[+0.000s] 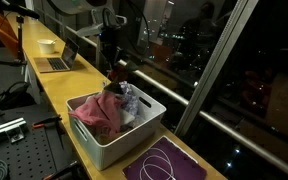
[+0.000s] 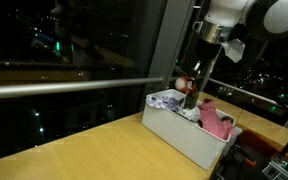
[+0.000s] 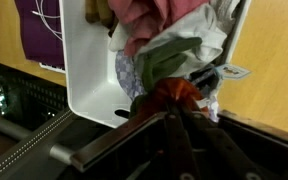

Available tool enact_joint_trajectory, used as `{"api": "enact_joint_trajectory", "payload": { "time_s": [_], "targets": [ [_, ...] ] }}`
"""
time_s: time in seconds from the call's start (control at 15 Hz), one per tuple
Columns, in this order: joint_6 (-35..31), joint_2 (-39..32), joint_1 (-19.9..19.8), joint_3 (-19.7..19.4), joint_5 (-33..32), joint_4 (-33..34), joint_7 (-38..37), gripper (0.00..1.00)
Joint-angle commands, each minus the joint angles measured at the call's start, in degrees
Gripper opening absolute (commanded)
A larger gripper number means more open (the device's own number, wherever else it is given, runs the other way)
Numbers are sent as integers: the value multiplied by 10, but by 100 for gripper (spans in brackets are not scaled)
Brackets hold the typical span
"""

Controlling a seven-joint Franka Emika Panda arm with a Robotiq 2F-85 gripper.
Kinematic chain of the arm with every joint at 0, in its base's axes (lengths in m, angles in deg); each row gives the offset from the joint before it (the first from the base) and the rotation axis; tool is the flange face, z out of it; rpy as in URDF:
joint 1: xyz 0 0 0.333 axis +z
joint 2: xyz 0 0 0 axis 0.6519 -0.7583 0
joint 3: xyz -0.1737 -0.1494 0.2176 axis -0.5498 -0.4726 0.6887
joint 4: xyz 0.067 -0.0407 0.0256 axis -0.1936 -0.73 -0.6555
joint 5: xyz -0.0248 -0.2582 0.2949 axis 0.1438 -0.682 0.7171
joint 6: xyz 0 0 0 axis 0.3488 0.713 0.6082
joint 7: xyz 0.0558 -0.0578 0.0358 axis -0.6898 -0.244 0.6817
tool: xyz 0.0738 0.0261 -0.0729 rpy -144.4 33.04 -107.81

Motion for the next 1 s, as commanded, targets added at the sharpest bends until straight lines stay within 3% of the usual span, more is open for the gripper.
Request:
{"api": "enact_joint_trajectory", "payload": {
  "time_s": [0.0, 0.13, 0.2, 0.27, 0.6, 0.73, 0.93],
  "targets": [
    [-40, 0, -26, 7, -12, -45, -13, 1],
    [-56, -8, -36, 3, -14, -59, -14, 1],
    [-57, -8, -41, 2, -13, -63, -13, 30],
    [-53, -7, -45, 1, -14, -65, -13, 31],
    [-9, 51, -52, 6, -25, -52, -12, 66],
    [22, 67, -49, 17, -30, -20, -6, 80],
    [34, 37, -42, 44, -29, 40, -10, 99]
  ]
}}
